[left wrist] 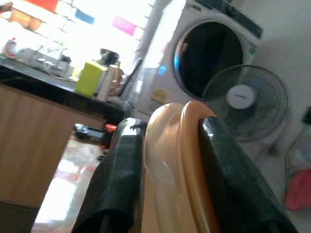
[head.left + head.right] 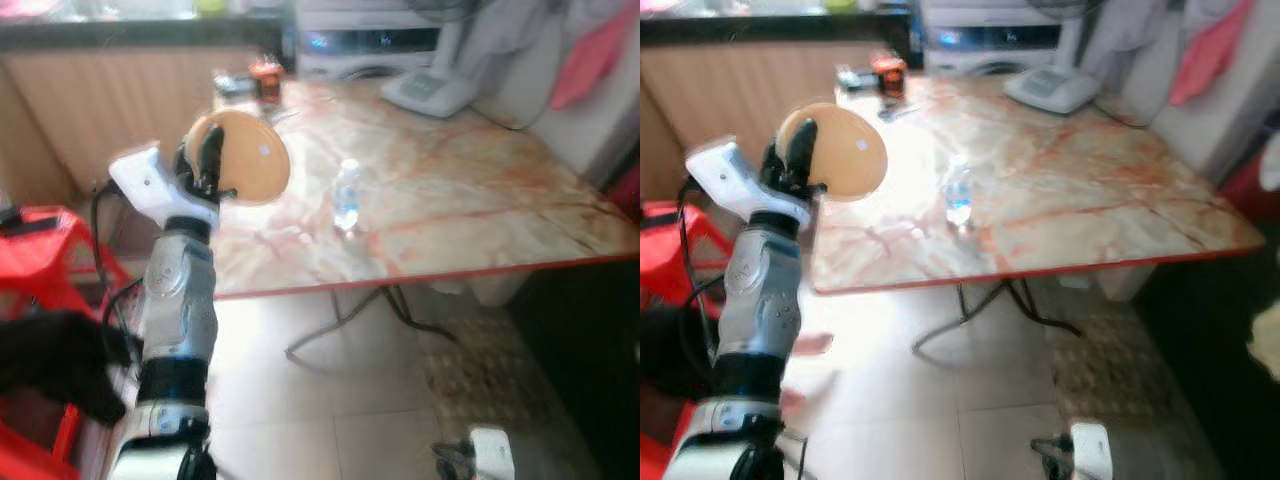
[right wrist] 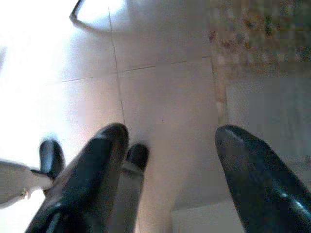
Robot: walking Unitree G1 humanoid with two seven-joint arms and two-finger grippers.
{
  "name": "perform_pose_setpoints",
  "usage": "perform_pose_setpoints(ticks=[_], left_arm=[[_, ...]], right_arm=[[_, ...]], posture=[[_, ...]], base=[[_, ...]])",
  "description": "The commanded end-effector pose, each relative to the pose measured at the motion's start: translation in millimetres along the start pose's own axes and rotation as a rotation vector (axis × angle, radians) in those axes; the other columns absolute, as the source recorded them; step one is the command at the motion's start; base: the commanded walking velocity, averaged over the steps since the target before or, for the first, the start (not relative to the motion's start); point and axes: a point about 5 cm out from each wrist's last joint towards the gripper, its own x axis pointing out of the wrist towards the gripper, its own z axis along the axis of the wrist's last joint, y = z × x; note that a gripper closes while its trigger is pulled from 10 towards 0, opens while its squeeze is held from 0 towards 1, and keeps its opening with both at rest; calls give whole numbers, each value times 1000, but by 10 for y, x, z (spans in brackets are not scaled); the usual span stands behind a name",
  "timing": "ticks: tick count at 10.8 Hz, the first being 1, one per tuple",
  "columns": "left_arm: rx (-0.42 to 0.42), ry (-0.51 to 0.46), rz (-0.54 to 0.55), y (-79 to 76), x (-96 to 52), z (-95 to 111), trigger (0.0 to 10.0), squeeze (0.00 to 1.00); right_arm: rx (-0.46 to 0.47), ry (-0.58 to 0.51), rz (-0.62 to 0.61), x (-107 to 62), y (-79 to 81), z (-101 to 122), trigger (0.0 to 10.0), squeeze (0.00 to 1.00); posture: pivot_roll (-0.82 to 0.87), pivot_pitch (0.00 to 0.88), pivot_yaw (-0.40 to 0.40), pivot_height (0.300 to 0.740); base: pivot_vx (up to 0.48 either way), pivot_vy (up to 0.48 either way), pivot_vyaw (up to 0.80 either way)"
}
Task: Restocking fridge
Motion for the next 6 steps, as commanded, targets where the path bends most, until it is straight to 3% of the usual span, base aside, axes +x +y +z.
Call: perform_pose_setpoints(ticks=[1,6], left_arm=[[-13,-4,10,2,-11,-4,10000,0],[-14,0,10,3,-10,-5,10000,0]], right_arm=[[3,-13,-10,0,-37,39,10000,0],[6,-12,-10,0,-35,37,10000,0]], posture=[[52,50,-39,740],[53,57,-37,740]], base=[[0,255,0],[0,302,0]])
